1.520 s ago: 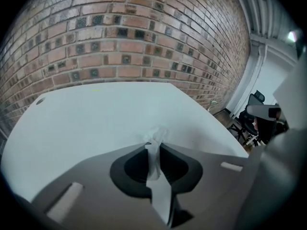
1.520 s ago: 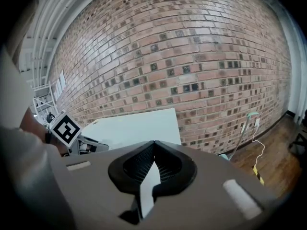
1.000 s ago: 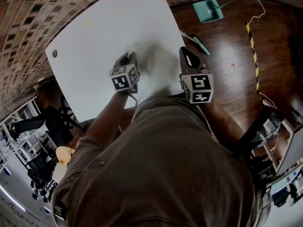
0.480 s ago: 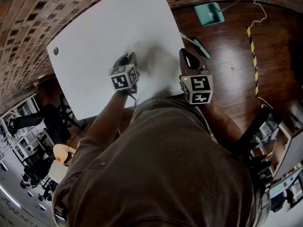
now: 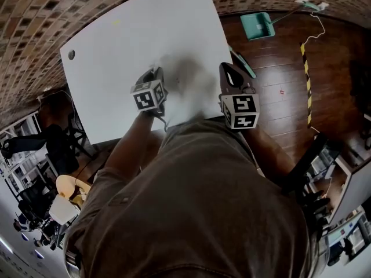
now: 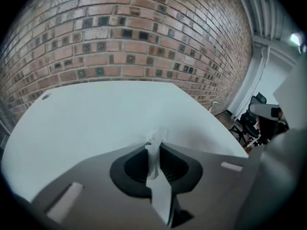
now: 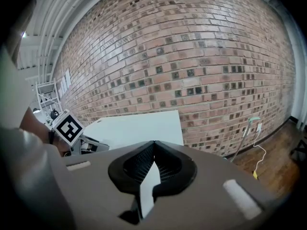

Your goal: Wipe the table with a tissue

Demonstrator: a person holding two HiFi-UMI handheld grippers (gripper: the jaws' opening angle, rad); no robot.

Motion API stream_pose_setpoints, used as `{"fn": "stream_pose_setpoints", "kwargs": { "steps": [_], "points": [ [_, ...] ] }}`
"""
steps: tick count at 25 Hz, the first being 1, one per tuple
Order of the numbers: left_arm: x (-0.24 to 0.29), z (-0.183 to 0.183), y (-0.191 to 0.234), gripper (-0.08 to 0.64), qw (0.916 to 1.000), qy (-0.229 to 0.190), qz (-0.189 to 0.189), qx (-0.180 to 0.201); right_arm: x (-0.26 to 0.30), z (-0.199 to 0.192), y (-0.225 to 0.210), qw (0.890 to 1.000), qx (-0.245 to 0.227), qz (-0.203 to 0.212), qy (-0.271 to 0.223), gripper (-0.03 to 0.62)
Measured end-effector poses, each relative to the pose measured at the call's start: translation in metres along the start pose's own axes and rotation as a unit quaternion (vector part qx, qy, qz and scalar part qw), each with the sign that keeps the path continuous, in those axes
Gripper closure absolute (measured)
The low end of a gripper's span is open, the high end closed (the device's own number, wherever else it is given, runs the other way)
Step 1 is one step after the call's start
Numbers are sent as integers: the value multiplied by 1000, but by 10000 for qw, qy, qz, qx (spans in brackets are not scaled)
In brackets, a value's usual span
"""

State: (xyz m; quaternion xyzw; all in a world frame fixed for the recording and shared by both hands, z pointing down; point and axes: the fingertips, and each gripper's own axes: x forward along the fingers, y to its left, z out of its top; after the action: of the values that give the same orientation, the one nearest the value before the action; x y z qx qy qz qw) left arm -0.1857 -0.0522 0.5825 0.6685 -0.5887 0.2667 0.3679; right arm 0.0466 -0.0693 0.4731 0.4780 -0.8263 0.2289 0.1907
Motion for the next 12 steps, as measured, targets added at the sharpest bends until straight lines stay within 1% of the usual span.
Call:
{"fn": "stream_pose_setpoints", "kwargs": {
  "steps": [8,12],
  "points": [
    [-22,-14,39,525,9996,-84,100,-257,-5,-2,43,9999,-132,51,-22,578],
    [-39,-19,56,525,9987,-275,75,-419,-5,-4,64,9998,-189,64,-14,578]
  ]
}}
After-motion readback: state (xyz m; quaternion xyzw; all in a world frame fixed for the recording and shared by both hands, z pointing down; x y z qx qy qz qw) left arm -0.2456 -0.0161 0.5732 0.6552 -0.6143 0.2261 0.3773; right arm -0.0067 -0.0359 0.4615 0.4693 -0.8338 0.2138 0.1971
